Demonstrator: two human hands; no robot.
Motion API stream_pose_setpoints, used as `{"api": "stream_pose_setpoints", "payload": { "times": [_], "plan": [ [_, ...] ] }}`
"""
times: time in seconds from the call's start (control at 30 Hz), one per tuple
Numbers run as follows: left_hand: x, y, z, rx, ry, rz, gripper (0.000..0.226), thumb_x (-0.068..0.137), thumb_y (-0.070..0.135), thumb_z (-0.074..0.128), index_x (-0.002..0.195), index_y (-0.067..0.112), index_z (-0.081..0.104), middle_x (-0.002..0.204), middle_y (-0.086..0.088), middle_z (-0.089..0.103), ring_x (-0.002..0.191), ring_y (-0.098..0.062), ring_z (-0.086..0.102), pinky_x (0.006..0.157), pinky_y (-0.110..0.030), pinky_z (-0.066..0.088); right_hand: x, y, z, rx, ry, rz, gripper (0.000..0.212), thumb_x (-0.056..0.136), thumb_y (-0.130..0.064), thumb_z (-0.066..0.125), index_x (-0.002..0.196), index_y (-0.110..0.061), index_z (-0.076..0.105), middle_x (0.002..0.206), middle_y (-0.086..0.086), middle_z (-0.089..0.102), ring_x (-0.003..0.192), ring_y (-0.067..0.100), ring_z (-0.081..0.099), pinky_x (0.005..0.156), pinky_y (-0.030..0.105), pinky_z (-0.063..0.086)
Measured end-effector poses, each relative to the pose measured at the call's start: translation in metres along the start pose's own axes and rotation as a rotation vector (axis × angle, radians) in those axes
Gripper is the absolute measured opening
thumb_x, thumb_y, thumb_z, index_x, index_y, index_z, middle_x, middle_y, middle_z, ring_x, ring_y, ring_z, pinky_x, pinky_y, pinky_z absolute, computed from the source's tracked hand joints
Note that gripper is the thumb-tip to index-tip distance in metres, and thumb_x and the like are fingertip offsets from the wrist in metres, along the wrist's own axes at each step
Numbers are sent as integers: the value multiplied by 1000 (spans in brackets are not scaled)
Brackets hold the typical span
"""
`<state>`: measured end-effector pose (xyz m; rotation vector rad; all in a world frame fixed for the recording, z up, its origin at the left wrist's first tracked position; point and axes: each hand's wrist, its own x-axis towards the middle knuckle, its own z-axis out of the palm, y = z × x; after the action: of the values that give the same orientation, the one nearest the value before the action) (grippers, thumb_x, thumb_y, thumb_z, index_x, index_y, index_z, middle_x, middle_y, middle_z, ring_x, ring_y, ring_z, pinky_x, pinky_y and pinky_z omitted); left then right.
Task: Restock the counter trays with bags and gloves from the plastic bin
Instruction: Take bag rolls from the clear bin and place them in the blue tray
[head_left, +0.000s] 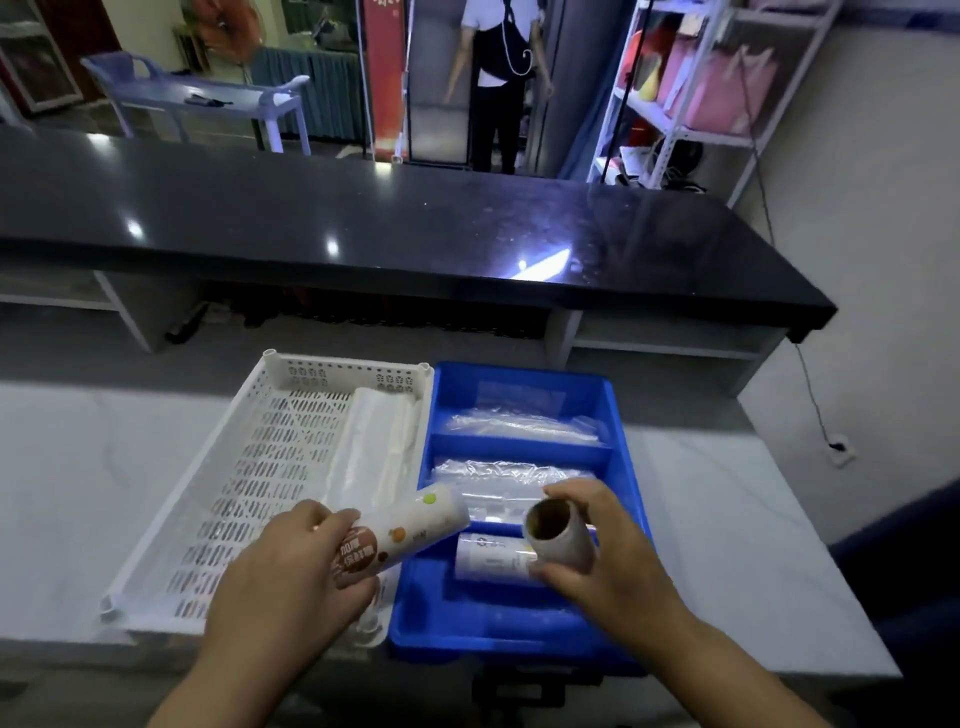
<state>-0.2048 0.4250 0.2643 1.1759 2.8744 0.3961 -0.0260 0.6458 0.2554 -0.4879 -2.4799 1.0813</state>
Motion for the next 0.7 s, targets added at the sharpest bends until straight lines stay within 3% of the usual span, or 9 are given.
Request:
{"api": "stream_pose_setpoints", "payload": {
  "times": [0.1,0.2,0.3,0.4,0.47,0.57,0.7],
  "plan": [
    [10,17,8,-18,-78,91,54,62,47,64,114,35,57,101,11,53,86,-11,52,57,-24,35,-16,8,-11,127,164,174,86,70,-23,80,122,-65,25,118,-38,46,112,-14,47,80,4,46],
    [18,34,16,-38,-173,193,54,61,45,55,114,38,51,104,14,47,96,-9,48,64,-23,39,-28,14,-18,69,170,279,72,73,-30,76,108,-72,29,109,-38,50,105,-11,52,76,12,49],
    [25,48,26,-59,-247,270,47,63,44,55,109,39,47,106,17,47,101,-7,47,66,-21,37,-38,13,-27,179,279,359,56,73,-35,75,100,-67,39,103,-31,58,102,-3,58,80,23,54],
    [31,67,35,-71,-309,359,34,68,43,54,101,36,47,107,16,51,101,-8,51,71,-22,41,-42,0,-44,239,511,324,55,64,-48,71,104,-68,39,105,-42,54,103,-16,53,68,6,51],
    [35,81,42,-59,-326,441,31,72,44,53,100,32,51,106,13,53,99,-10,53,71,-24,42,-43,-8,-55,267,629,282,57,62,-50,70,108,-65,40,106,-42,55,104,-16,53,69,-1,46],
    [37,103,55,-94,-377,512,41,70,50,58,106,30,56,106,11,50,96,-11,54,69,-25,44,-47,-16,-64,276,759,212,62,66,-41,72,114,-61,39,110,-39,54,108,-11,54,74,1,46],
    [39,118,75,-16,-364,582,50,69,52,59,113,29,59,110,7,53,106,-16,48,82,-30,45,-53,-18,-66,254,828,195,63,66,-33,73,112,-59,39,110,-39,54,108,-10,55,75,4,48]
  ]
}}
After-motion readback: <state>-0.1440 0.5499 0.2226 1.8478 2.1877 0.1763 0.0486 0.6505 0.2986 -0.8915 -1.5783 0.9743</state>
